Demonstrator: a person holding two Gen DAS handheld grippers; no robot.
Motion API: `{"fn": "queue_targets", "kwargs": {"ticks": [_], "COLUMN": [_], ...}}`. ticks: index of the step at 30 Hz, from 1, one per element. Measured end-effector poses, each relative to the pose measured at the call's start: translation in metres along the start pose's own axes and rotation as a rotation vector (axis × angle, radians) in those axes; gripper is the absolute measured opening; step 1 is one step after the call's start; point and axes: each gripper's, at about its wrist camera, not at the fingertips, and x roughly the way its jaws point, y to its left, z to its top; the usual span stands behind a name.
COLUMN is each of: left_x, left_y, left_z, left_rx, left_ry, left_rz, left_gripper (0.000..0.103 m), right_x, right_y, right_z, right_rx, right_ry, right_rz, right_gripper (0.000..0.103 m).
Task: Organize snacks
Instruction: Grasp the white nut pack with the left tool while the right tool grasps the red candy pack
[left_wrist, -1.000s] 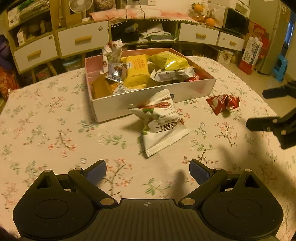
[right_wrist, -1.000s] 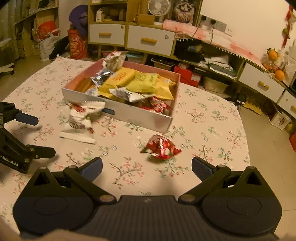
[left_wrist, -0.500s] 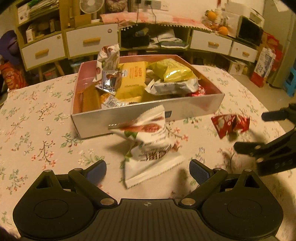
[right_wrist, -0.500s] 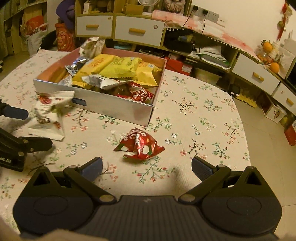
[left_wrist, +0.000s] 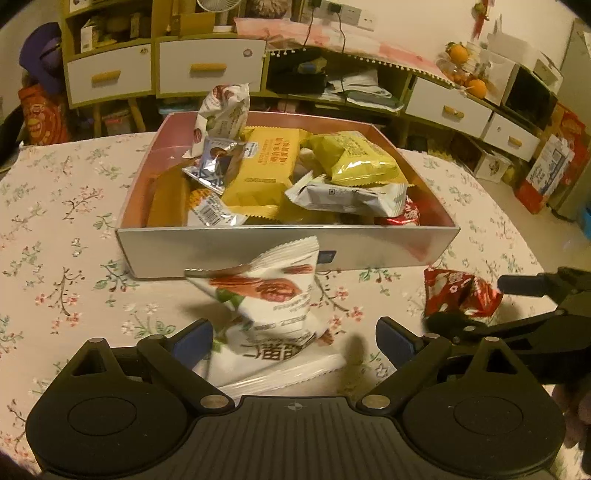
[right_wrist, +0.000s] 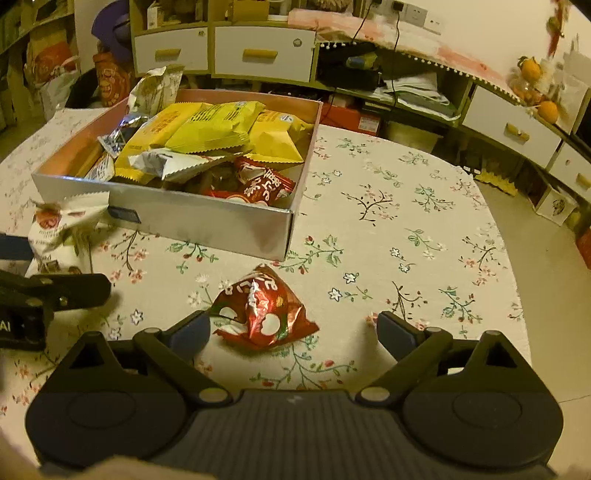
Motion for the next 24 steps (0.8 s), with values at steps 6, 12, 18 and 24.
{"fn": "queue_targets", "kwargs": {"ticks": [6, 12, 18, 24], "left_x": [0.0025, 0.0022, -0.0001, -0.0031], "left_y": [-0.0026, 0.0021, 0.0035, 0.0057], "left_z": [0.0025, 0.0039, 0.0052, 0.0076], "left_rx": [-0.013, -0.028, -0.034, -0.057], "left_ry": [0.014, 0.017, 0.017, 0.029], "left_rz": [0.028, 0.055, 0.044, 0.036], "left_gripper": [0.082, 0.065, 0.060, 0.058], "right_x": [-0.0006, 0.0003, -0.0011, -0.0044], "right_y": [0.0002, 0.0008, 0.0019, 0.0041], "right_z": [0.0029, 0.0058, 0.0073, 0.0050], "right_rx": [0.016, 0.028, 0.032, 0.013], "right_ry": [-0.011, -0.019, -0.024, -0.036], "right_rz": [0.016, 0.039, 0.062, 0.093], "right_gripper": [0.086, 0.074, 0.053, 0.039]}}
